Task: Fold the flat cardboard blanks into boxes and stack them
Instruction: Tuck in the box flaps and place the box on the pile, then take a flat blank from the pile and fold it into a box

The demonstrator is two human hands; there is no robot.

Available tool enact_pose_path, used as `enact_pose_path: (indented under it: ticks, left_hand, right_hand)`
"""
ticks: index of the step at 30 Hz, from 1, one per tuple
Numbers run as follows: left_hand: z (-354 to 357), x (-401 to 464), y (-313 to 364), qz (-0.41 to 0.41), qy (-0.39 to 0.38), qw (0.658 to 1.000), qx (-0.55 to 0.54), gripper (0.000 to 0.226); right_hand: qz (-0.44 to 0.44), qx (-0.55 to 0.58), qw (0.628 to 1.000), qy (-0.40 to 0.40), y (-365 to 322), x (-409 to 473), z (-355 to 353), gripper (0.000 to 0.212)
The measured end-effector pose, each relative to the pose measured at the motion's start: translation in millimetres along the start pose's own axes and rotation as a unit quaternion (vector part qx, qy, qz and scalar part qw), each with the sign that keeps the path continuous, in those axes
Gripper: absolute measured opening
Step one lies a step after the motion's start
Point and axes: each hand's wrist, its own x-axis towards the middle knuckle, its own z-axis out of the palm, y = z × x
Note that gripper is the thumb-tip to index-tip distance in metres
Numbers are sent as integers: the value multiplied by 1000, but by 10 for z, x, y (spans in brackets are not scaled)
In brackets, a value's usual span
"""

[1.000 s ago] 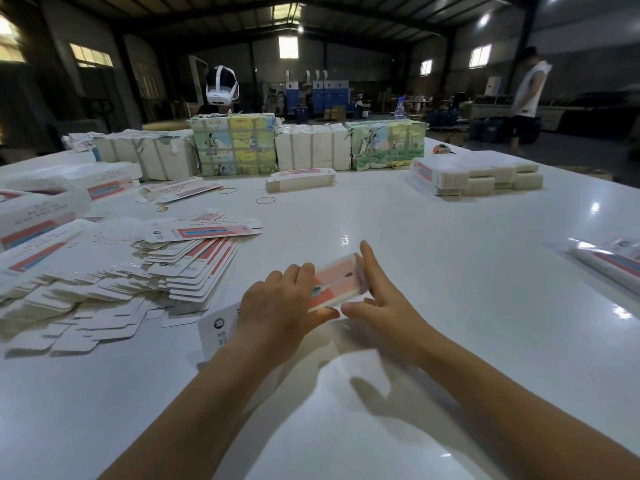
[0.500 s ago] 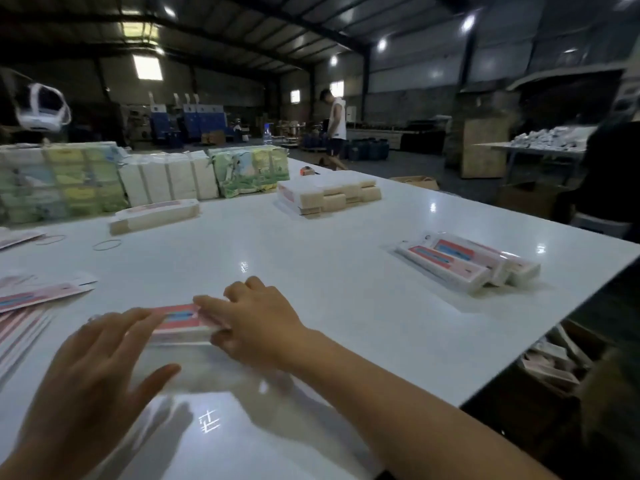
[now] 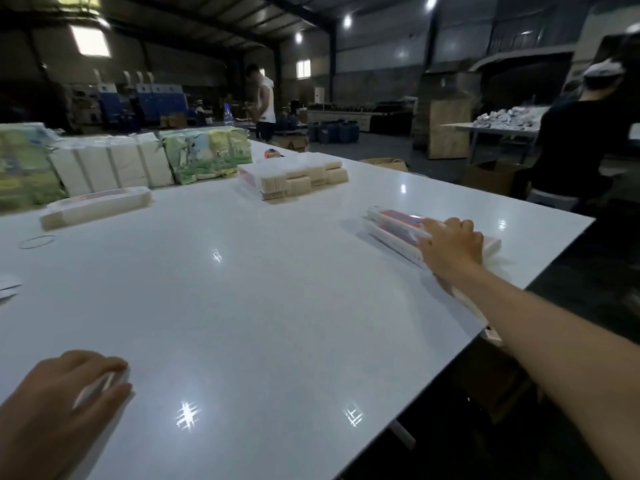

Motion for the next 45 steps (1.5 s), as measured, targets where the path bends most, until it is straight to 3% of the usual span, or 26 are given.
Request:
enact_pose_path:
  ticks: [5,7,11,15,20,25,29,31,35,41,43,45]
  left_hand:
    - [-305,-160,426,-4,76,997,-26,51]
    - [-539,-267,764,-5,95,994,-48,35]
    - [-903,-396,1258,-2,132,988,-76,15]
    - [-1031,-519,1428,-50,124,986,-103,13]
    - [-998,-578,1457,-46,149,980,-122,11]
    - [-966,-529,1489,-64,153,978,-129,17]
    - [-1195,-379,1376,-92,61,981,-159,20]
    - [-1451,-225,1126,-120,60,972,-193,22]
    - [-1837,40,294,-221,127,966,-30,26]
    - [-1740,226,-708,-309,-3,930,197,68]
    - [-1661,269,-839,-345,-36,916,201,76]
    - [-1635,296,-851,-368,-34,912,177,66]
  right_hand:
    - [15,5,1000,-18,-44,-9,-32,39]
    - [1,40,999,-17,-232,-49,-181,45]
    - [-148,174,973,33,-1080,-351,-644,41]
    - [-347,287,893,-7,-2067,-1027,-936,31]
    - [-464,214,853,-110,-2827,-1731,-676,30]
    - [-462,228,847,-126,-2902,-1901,-326,33]
    - [-463,247,843,-115,-2909,-1869,-274,34]
    - [-463,253,842,-109,-2905,-1872,-261,33]
    - [-454,265,845,-101,-2905,-1879,-260,31]
    - [-450,269,846,-103,-2895,-1892,-323,25]
    - [-454,268,843,-106,-2886,-1887,-339,25]
    - [-456,271,840,-112,-2883,-1893,-359,26]
